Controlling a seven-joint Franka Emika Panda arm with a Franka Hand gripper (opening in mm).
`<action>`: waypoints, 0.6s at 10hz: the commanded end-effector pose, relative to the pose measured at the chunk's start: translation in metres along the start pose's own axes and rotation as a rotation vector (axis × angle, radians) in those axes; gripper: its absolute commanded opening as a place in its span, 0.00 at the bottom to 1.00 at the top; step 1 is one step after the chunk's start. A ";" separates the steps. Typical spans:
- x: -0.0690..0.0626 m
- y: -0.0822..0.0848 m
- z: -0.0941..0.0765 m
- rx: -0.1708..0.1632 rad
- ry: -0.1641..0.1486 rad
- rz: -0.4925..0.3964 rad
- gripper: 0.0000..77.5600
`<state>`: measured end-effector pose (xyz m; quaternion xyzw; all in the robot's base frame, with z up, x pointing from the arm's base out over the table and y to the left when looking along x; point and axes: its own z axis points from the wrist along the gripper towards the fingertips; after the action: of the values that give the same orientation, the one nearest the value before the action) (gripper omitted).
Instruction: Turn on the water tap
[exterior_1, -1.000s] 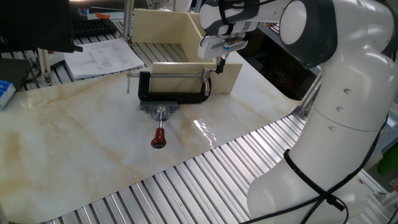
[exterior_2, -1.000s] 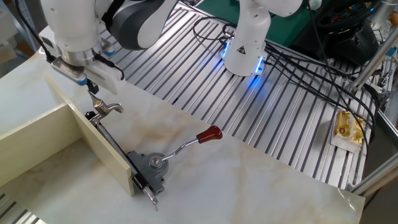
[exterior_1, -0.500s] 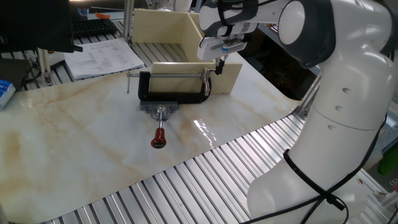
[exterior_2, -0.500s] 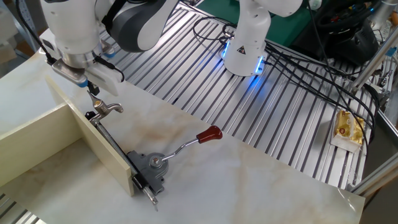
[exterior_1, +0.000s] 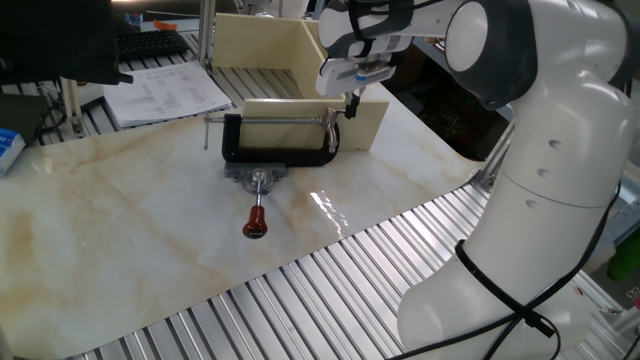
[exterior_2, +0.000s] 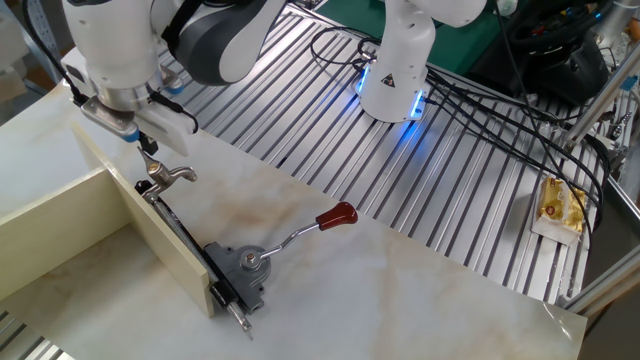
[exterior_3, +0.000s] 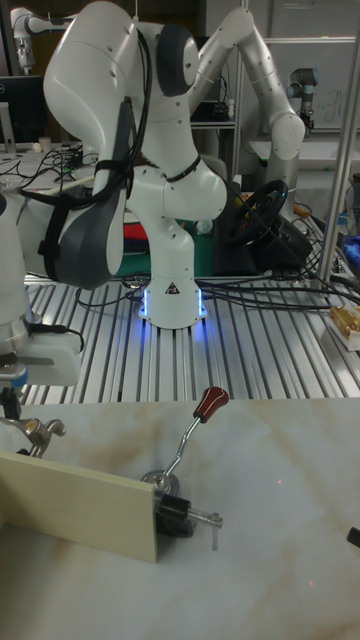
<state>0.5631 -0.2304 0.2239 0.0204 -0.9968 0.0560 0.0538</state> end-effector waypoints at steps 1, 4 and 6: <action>0.000 0.000 -0.001 0.002 -0.004 0.000 0.00; 0.009 0.002 0.003 -0.009 -0.005 0.007 0.00; 0.013 0.002 0.002 -0.022 -0.002 0.014 0.00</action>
<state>0.5495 -0.2287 0.2211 0.0146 -0.9974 0.0465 0.0534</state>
